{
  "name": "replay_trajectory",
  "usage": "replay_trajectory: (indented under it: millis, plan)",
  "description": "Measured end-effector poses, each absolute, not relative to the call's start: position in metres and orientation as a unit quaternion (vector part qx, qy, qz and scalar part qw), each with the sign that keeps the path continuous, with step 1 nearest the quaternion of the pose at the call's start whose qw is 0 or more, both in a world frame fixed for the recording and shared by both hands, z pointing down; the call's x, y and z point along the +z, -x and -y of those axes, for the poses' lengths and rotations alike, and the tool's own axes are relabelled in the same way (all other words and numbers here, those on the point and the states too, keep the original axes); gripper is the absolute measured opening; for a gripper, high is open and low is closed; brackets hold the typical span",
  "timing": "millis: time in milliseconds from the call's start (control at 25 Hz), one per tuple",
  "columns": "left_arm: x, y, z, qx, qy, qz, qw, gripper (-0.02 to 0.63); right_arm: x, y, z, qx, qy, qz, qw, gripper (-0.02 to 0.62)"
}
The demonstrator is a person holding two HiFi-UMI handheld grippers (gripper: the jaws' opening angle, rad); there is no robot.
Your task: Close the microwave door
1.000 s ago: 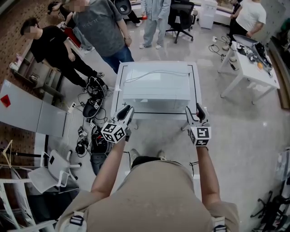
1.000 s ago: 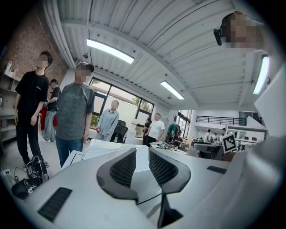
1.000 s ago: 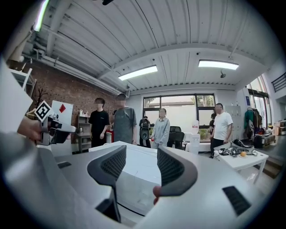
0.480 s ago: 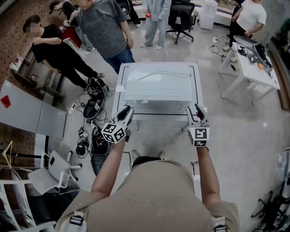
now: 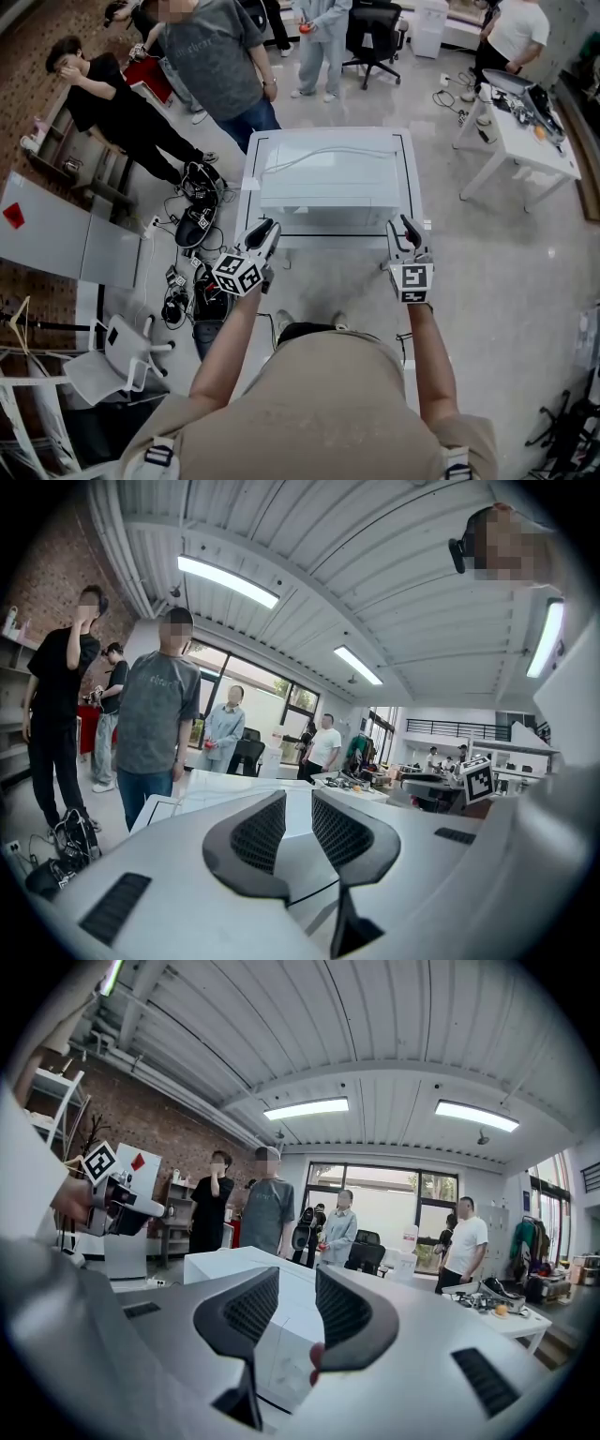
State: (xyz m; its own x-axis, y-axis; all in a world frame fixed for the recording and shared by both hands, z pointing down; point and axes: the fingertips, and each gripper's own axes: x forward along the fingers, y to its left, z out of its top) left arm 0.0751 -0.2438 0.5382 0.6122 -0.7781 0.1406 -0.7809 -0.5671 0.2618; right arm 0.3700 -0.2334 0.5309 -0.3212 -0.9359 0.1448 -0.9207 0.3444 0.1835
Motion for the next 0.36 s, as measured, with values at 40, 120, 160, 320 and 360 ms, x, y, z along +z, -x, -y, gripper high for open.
replay_trajectory:
  millis: [40,120,160,320,360]
  plan:
    - [0.5383,-0.0753,0.2434,0.006,-0.886,0.440,0.150,0.074,0.5313,-0.3703,0.2328,-0.034,-0.572,0.812,0.114,0.123]
    - [0.5376,-0.0757,0.2430,0.006,-0.886,0.438,0.151,0.074,0.5310,-0.3711,0.2320,-0.032,-0.572,0.811,0.115,0.120]
    - [0.5374,-0.0759,0.2428,0.006,-0.886,0.438,0.151,0.074,0.5309,-0.3717,0.2317,-0.032,-0.573,0.811,0.115,0.120]
    - [0.5388,-0.0780,0.2409,0.007,-0.887,0.437,0.152,0.074,0.5328,-0.3744,0.2302,-0.030,-0.575,0.810,0.116,0.118]
    - [0.5394,-0.0787,0.2404,0.008,-0.887,0.436,0.152,0.074,0.5334,-0.3748,0.2299,-0.030,-0.574,0.810,0.116,0.117]
